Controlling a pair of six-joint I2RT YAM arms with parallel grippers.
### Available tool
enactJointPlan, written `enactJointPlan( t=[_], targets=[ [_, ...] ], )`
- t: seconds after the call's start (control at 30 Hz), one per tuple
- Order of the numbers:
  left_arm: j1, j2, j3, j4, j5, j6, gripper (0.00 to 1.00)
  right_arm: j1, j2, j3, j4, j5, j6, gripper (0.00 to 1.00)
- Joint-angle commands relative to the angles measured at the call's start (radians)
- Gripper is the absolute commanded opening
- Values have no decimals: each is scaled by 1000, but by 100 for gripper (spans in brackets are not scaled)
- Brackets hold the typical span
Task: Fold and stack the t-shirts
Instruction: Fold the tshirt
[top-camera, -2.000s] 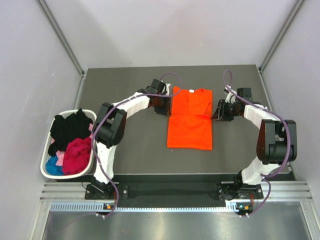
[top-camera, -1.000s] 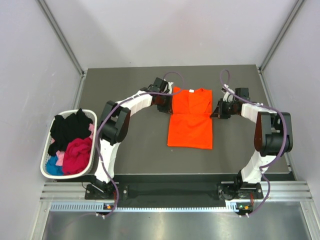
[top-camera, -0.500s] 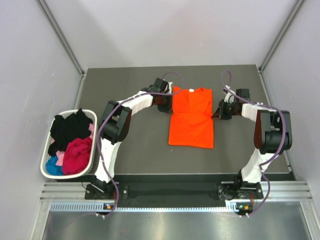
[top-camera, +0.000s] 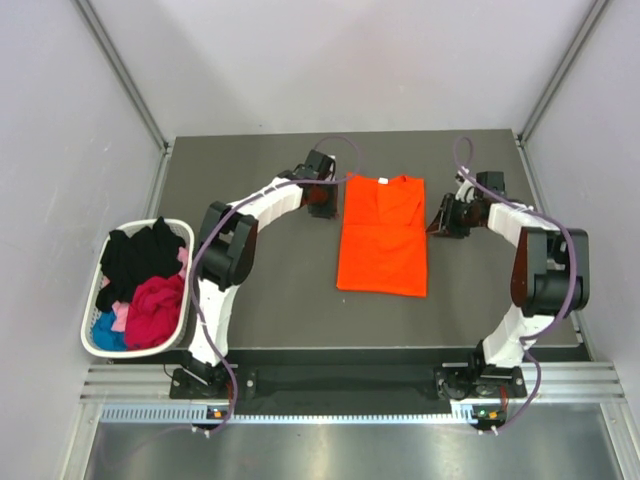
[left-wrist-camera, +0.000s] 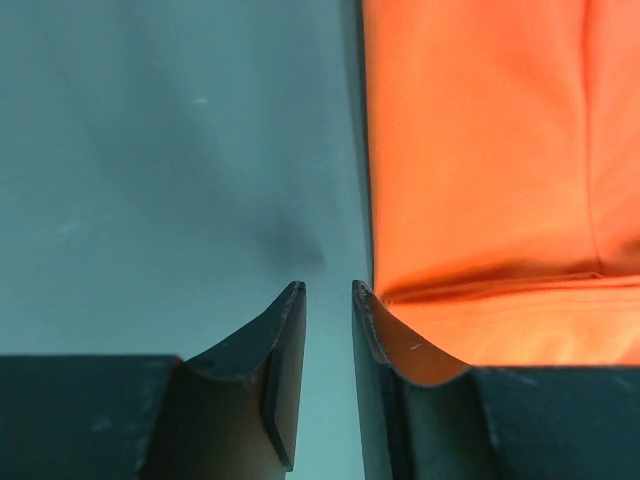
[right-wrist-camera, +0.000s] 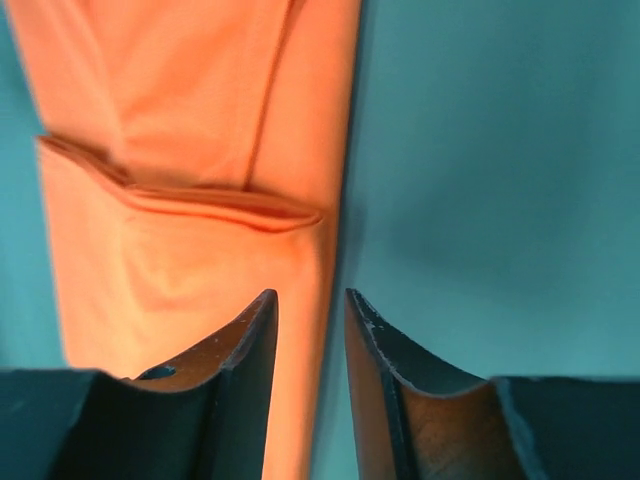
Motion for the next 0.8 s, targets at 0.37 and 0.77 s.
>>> enactJointPlan(
  t=[0.37,0.77],
  targets=[
    [-78,-317,-217,51,292,-164,23,57,-283,-152,-8,-122,202,4],
    [-201,-346,-429,88,191,-173,22,117,-251,-350,73,-145,178,5]
  ],
)
